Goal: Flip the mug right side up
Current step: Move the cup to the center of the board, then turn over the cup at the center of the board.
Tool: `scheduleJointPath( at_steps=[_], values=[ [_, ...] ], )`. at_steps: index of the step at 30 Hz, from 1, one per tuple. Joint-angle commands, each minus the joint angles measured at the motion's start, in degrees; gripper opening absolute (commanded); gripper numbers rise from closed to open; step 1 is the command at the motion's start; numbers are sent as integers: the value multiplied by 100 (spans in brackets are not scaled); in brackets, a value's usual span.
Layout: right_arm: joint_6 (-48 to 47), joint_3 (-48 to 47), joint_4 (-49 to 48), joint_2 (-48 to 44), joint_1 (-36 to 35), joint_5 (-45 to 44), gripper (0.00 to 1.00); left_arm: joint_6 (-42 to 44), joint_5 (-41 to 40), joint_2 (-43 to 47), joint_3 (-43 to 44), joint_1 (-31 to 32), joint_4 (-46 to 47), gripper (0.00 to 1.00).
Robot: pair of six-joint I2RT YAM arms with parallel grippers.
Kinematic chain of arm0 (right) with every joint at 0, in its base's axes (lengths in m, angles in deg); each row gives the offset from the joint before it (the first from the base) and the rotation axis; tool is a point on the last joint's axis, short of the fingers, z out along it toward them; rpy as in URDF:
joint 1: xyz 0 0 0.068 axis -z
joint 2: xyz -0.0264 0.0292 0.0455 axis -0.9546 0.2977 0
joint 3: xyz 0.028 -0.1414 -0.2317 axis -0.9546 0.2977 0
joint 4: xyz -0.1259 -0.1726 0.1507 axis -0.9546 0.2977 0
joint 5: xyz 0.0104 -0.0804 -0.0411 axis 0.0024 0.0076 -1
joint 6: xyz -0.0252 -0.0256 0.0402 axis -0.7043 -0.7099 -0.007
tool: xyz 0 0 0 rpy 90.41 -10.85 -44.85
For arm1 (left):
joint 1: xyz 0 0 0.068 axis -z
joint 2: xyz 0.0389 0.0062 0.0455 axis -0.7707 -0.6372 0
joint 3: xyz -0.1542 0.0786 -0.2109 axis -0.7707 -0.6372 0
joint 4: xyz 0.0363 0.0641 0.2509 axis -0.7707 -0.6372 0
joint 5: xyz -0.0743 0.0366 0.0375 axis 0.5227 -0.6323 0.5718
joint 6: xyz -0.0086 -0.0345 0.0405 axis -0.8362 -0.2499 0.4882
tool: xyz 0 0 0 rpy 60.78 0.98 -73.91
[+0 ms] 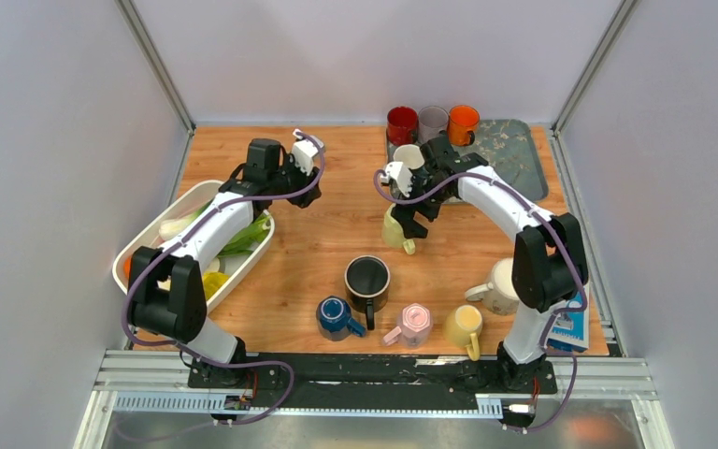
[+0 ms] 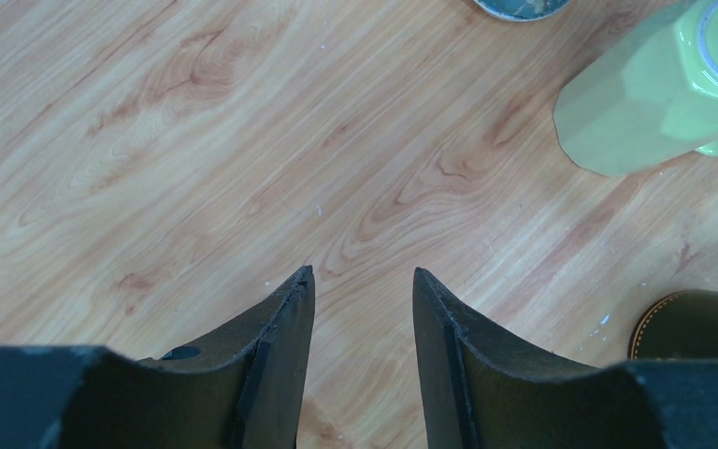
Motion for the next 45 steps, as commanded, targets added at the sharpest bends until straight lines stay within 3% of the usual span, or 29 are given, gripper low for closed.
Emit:
scheduleJointPath(
  at_steps=[1,7,16,22,30,32,36,40,45],
  values=[
    [1817,438,-1026,-437,-68,-428,100,-257,78,6,138,-27,199,51],
    [2782,828,-1723,-385,-127,-982,93,-309,92,-55,262,-25,231,51],
    [2844,1317,-2187,-229,-186,-1363,77,-343,52,42,167,-26,278,51],
    [2806,2044,-2905,-402,-176,-1139,52,-565,134,70,156,-27,442,51],
    [2905,2256,-3721,-222,-180,-1210,48,-621,158,-11,197,-27,487,51],
    [2877,2236,-3758,-208,-176,-1138,45,-661,163,-15,187,-26,503,51],
    [2740,2298,-3759,-223,-178,-986,19,-655,227,-26,116,-16,582,51],
    [2485,2142,-3433,-425,-162,-619,2,-489,354,32,23,9,690,50],
    [1527,1503,-2573,-896,-78,234,0,70,484,408,-499,14,1355,51]
  ],
)
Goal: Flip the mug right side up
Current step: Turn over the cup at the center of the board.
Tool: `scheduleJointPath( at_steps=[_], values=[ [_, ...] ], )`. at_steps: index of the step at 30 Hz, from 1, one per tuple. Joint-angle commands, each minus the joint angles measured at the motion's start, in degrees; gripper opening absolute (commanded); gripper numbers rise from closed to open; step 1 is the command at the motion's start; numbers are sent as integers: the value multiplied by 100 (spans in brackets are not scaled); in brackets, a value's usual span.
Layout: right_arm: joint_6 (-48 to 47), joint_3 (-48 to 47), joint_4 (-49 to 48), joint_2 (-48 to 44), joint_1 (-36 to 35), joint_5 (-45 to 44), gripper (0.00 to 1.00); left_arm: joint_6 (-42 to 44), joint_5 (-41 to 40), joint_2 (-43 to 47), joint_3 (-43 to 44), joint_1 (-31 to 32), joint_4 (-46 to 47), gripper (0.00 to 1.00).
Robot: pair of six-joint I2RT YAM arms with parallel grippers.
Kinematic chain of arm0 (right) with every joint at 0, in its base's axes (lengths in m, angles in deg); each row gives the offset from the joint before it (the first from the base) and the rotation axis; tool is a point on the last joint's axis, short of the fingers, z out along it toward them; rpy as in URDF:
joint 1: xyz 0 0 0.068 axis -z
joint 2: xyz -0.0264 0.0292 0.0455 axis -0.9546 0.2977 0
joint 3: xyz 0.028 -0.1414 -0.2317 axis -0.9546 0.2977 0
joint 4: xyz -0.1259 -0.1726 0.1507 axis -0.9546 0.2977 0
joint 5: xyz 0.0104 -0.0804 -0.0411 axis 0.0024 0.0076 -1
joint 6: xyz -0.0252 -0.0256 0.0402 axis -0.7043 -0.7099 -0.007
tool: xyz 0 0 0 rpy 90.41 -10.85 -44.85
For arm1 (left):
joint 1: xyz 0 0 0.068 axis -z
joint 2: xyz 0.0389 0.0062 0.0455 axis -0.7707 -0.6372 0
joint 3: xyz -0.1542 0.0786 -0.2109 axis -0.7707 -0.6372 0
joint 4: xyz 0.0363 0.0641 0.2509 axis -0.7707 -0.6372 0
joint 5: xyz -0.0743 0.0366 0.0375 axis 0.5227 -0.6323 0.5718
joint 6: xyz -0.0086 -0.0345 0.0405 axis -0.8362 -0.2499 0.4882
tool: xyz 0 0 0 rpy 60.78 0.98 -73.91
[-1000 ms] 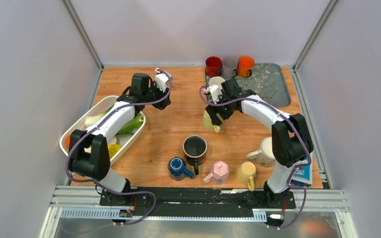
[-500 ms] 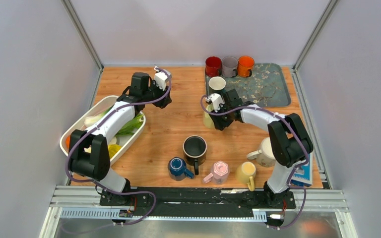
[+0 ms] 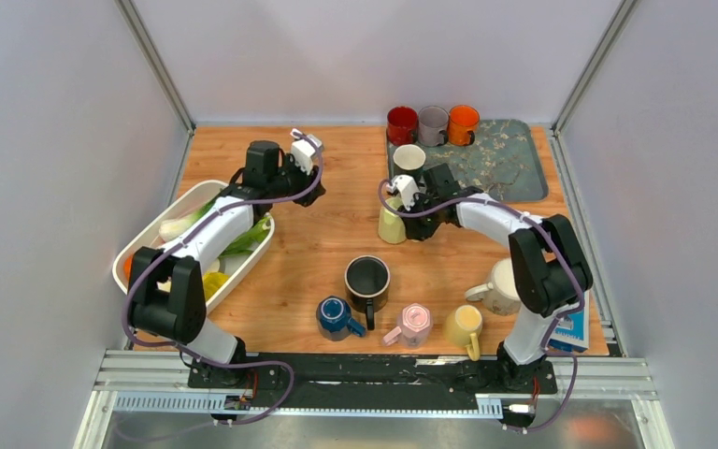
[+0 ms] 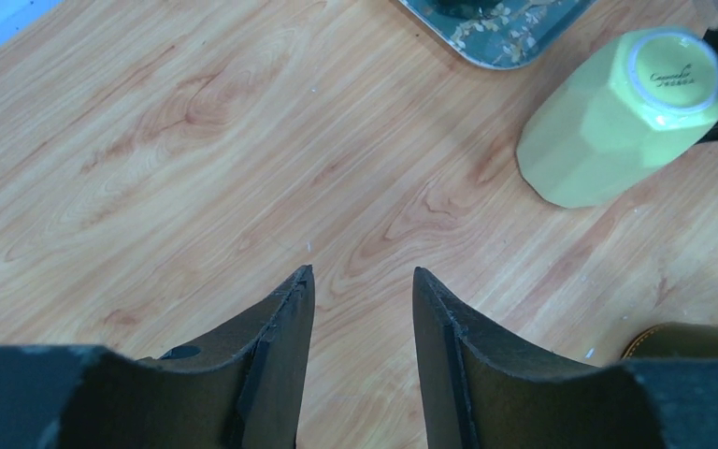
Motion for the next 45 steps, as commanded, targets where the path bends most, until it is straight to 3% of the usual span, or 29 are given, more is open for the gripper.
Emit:
scheduleJointPath(
  at_steps=[1,5,9,12,13,14,16,17,19,22,34,39,45],
  values=[
    [-947,-834,530,-657,45,1053,0,642,254,620,-493,6,943,51],
    [-879,-1950,775,-349,85,1830,0,1199,67,1064,-1038,192,1971,52],
    [296,-3069,636,403,347,3017,0,1807,-137,1234,-1219,404,2516,55],
    [1653,-3468,-137,946,605,4433,0,2488,-120,1339,-1363,502,2815,56],
    [2445,-3531,-674,1118,676,4902,0,2712,-77,1355,-1386,538,2856,56],
    [3975,-3449,-1598,1266,726,5396,0,2855,-57,1401,-1440,548,2982,57],
    [6344,-2957,-4289,1500,727,6188,0,3020,38,1496,-1540,555,3233,57],
    [6777,-2987,-4975,1613,696,6464,0,3092,116,1526,-1589,556,3303,57],
    [6735,-3374,-4586,1856,645,6896,0,3279,238,1600,-1624,553,3446,57],
    [7562,-3673,-4901,2210,516,7392,0,3376,304,1607,-1601,573,3516,57],
    [7700,-3824,-4675,2338,475,7562,0,4460,525,1133,-1546,761,3963,56],
    [7728,-3728,-4601,2307,520,7523,0,4723,489,1691,-1683,684,3237,56],
    [7971,-3707,-4873,2313,465,7438,0,5060,1125,2207,-2129,413,2714,57]
  ],
)
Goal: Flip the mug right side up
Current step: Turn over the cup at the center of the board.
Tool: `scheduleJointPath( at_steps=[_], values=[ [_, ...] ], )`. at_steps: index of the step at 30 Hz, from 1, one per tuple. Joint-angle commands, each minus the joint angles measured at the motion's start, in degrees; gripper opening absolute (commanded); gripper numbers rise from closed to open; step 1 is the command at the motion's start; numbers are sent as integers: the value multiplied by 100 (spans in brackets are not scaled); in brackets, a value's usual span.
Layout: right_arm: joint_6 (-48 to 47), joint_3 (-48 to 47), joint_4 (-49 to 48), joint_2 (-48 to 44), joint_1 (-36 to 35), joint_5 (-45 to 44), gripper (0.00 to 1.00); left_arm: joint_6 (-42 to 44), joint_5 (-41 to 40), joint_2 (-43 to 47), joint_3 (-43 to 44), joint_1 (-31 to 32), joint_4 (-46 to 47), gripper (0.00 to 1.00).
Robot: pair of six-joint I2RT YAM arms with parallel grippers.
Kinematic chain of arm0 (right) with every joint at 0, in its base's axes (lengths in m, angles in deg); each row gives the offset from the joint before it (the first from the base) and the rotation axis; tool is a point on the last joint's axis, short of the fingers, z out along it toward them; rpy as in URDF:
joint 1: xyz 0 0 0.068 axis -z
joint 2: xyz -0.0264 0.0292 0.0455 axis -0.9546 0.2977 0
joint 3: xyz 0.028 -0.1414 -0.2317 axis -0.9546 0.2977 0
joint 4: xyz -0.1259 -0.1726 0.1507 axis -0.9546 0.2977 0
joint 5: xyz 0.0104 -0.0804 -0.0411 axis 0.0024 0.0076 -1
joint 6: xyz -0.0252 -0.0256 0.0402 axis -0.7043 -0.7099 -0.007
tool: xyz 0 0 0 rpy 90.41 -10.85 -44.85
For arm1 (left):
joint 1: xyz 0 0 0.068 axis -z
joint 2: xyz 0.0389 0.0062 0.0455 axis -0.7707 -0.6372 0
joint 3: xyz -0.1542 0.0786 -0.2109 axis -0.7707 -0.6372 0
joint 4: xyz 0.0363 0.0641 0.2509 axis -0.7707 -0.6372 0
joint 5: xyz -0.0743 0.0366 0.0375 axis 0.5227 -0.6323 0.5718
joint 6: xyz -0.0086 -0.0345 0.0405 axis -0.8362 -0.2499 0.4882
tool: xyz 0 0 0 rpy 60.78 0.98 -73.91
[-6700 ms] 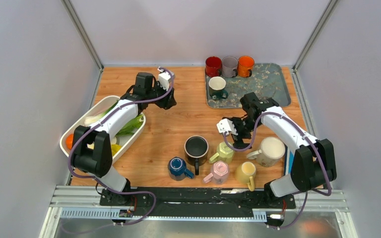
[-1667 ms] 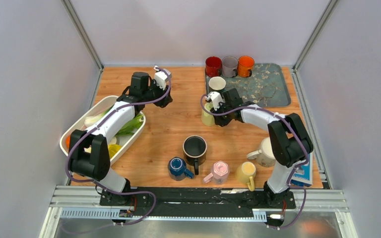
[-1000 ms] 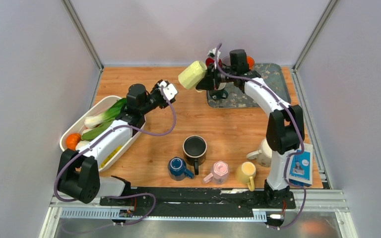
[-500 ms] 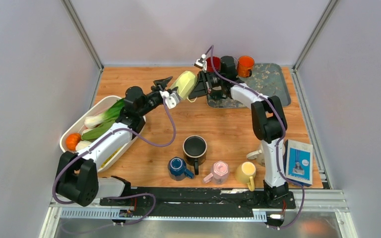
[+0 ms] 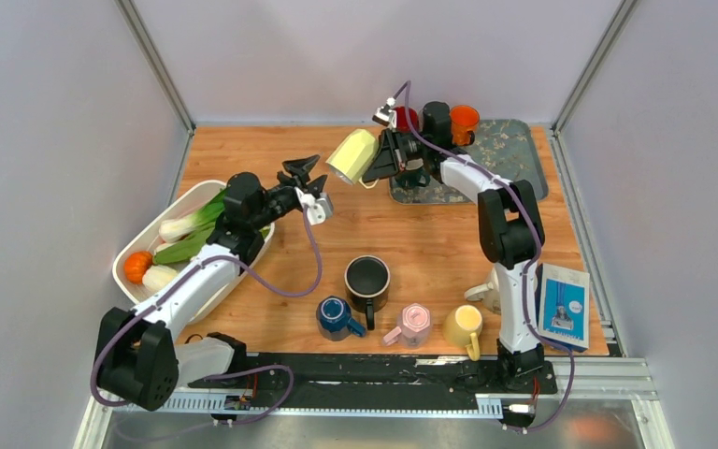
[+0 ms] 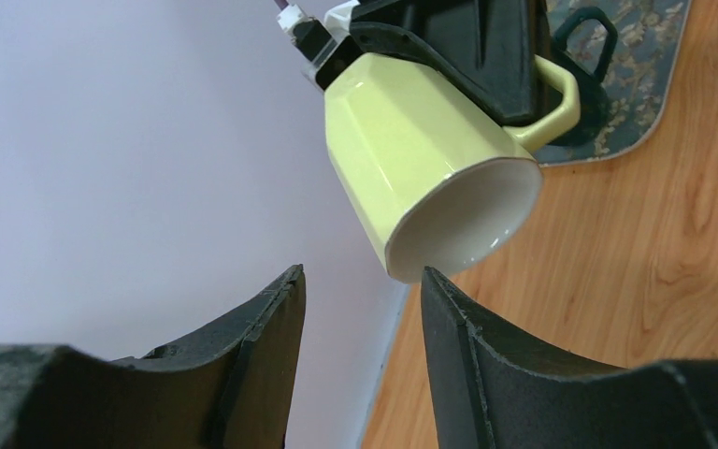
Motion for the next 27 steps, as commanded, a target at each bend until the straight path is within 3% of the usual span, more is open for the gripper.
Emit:
scheduleJointPath(
  at_steps=[1,3,7,13,15,16,17,18,20,22,24,27],
  values=[
    [221,-251,-584,-242,-92,567,0,448,663,244,-219,-107,-280,57],
    [256,-317,-580,-175,-125,597,0,355,708,5,-177,-78,108,57],
    [341,-398,-571,-95,-134,655,0,102,-121,-680,27,156,1364,58],
    [463,-586,-286,77,-141,808,0,114,-656,-1536,482,259,2323,56],
    [604,-610,-327,152,-138,791,0,191,-698,-1691,572,266,2467,43],
    [621,-622,-345,172,-139,769,0,210,-739,-1724,603,281,2568,29],
    [637,-634,-356,178,-132,736,1,206,-767,-1767,608,290,2616,22],
    [645,-625,-381,166,-124,689,5,170,-831,-1774,610,293,2654,9],
    [592,-605,-410,132,-64,591,18,75,-926,-1726,588,299,2604,1],
    [428,-581,-605,62,22,453,35,-31,-1027,-1594,538,300,2419,0],
    [230,-531,-1128,-101,125,281,60,-163,-1147,-1398,495,300,2077,0],
    [-402,-778,-578,-236,197,-116,86,-441,-1331,-1052,475,299,1429,0]
  ],
)
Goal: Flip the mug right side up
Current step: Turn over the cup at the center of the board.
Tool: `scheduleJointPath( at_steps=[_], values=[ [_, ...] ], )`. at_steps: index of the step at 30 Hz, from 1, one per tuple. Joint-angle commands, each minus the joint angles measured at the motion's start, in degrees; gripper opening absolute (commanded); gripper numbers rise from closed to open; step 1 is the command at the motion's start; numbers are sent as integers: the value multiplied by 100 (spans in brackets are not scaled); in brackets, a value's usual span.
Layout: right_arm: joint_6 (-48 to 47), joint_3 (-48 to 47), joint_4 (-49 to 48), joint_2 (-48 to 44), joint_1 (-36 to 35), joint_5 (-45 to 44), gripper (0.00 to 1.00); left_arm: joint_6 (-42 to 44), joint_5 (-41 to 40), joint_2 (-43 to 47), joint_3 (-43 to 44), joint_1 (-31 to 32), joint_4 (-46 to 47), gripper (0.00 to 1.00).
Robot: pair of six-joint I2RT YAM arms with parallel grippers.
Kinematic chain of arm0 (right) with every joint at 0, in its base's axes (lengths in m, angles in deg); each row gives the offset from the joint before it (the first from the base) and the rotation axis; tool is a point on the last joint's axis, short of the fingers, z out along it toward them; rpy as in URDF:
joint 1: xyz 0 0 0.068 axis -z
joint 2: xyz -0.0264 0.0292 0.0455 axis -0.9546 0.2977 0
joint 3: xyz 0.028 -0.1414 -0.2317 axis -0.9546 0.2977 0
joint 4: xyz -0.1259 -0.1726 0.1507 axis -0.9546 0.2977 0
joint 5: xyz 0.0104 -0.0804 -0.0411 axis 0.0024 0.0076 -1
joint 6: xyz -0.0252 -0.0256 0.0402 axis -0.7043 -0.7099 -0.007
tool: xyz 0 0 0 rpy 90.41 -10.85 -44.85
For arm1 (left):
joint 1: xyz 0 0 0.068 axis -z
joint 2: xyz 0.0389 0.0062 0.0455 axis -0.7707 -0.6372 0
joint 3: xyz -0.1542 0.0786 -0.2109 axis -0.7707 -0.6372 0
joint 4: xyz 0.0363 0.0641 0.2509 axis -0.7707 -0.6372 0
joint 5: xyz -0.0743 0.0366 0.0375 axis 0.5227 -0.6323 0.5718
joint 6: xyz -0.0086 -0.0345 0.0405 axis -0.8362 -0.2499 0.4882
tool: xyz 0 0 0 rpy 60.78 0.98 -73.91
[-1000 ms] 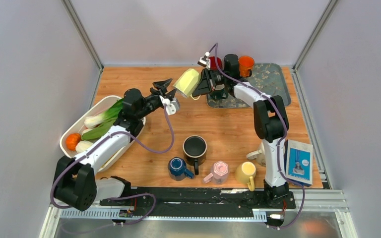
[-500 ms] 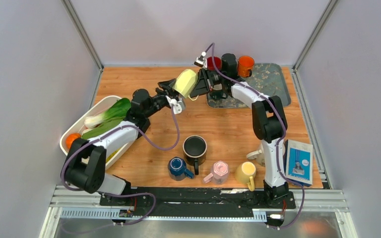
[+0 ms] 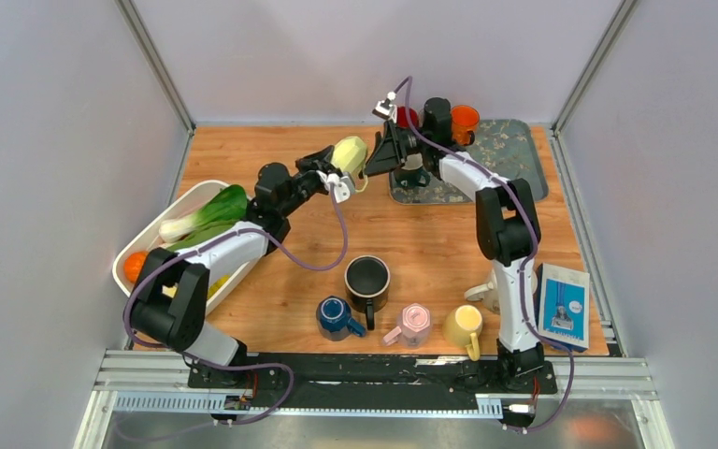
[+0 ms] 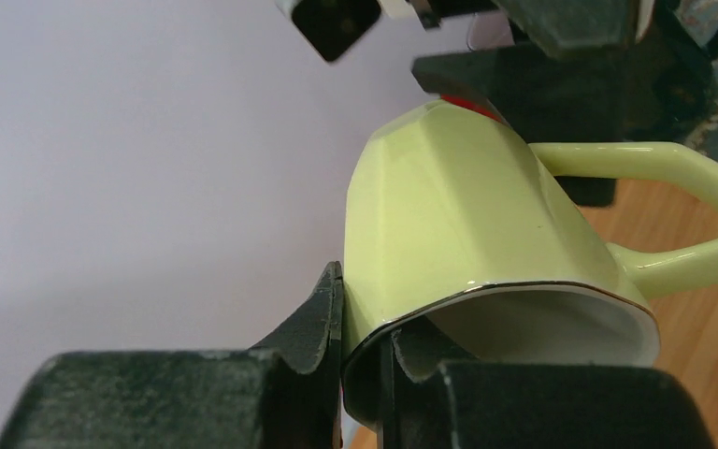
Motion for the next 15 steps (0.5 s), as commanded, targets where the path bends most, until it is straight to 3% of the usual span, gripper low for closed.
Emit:
scheduleJointPath(
  at_steps=[1,2,4,5,7,9,12,15],
  values=[
    [-1015,-472,199,-564,152,-332,92,-627,-324,833,126,-13,-670,0],
    [-1341,-483,517,-631,156,-512,98,-767,-396,904,181,-12,-934,0],
    [-2073,-426,1144,-771,187,-1080,100,-1260,-510,1059,411,-12,-1726,0],
    [-2784,-556,2112,-840,205,-1596,100,-1591,-534,1080,624,-12,-2280,0],
    [-4444,-882,3835,-973,192,-2987,100,-2045,-610,982,1070,-12,-3151,0],
    [-6026,-1137,4828,-1133,122,-4571,100,-2407,-673,779,1590,-17,-4105,0],
    [-7394,-811,4901,-1759,69,-5926,100,-2737,-716,332,2293,-19,-5402,0],
    [-7858,630,3393,-2660,72,-6136,100,-3124,-869,54,2667,-75,-5862,0]
  ],
)
